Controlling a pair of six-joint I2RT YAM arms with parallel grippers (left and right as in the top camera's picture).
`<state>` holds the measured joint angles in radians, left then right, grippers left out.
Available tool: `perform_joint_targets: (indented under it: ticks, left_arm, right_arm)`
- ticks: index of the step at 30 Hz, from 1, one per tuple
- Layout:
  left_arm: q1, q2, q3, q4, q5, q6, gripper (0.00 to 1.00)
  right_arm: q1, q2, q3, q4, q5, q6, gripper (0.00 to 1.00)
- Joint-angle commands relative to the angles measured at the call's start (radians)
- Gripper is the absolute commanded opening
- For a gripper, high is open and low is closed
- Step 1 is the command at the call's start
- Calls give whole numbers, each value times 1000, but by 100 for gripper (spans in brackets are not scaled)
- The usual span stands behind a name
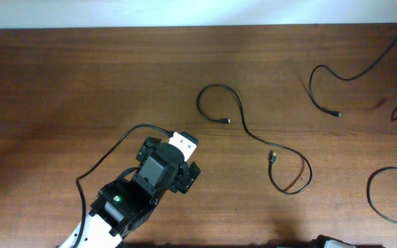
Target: Untangle cables
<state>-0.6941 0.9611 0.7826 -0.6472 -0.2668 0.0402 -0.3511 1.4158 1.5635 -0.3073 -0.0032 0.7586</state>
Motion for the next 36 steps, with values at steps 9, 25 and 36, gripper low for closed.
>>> perform_joint_targets:
  ticks: [9,25,36]
  left_arm:
    - [3,-7,3,1,-10,-3,99]
    - [3,-7,3,1,-10,-3,99]
    - [3,-7,3,1,-10,-3,99]
  right_arm:
    - [-103,226,15,36,10,-274,4]
    - [-101,409,14,-126,-72,-340,22]
    - [-101,409,14,-168,-161,-340,99]
